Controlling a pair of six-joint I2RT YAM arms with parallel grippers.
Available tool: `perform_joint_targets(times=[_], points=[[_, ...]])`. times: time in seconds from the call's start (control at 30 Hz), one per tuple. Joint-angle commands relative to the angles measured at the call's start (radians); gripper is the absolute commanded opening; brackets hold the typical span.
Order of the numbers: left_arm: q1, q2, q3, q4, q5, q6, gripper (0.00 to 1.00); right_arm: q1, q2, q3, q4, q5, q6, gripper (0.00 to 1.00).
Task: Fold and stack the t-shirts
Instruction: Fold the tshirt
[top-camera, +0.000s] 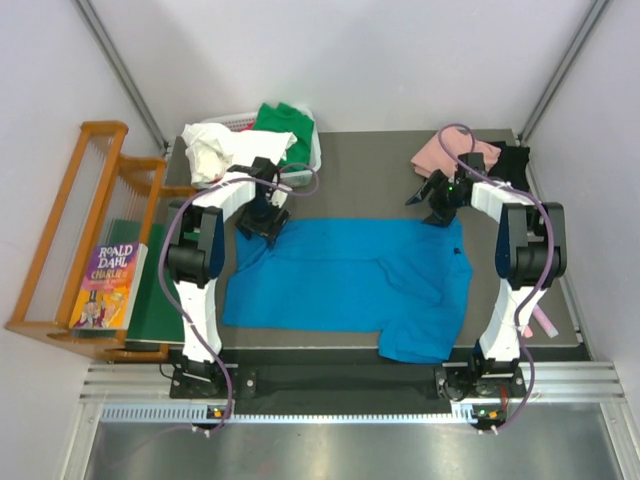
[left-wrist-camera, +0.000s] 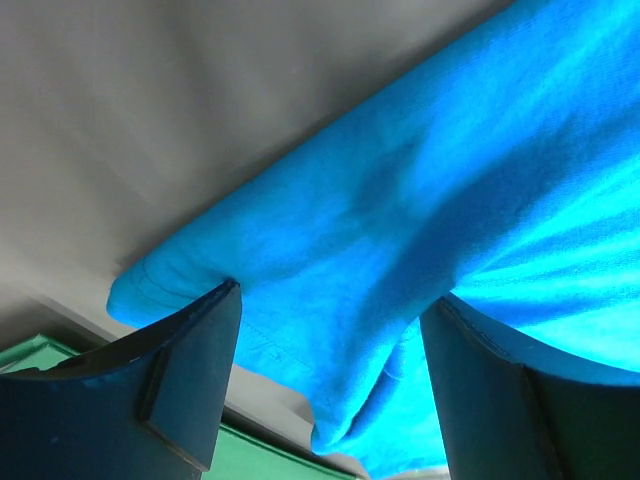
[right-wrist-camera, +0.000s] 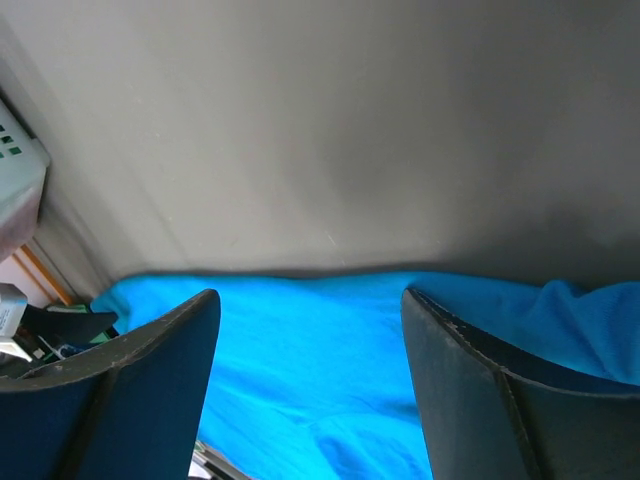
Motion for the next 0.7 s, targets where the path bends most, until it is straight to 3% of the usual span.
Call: perform_joint_targets(times=[0.0,0.4,0.67], points=[[0.026,-0.087,-0.089,0.147,-0.065,0.005,0.75,0.008,-0.112,0.070,-0.031,0.003,-0.058,0.72],[0.007,-0.424,-0.188,0.047,-0.040,0.009,0.85,0.051,-0.414,-0.101,-0.119,0.098,-0.166,0.78],[0.007,-0.390,-0.185,0.109,-0.115,0.019,0.86,0.076,-0.466,-0.247,-0.039,0.051,-0.138,0.78]])
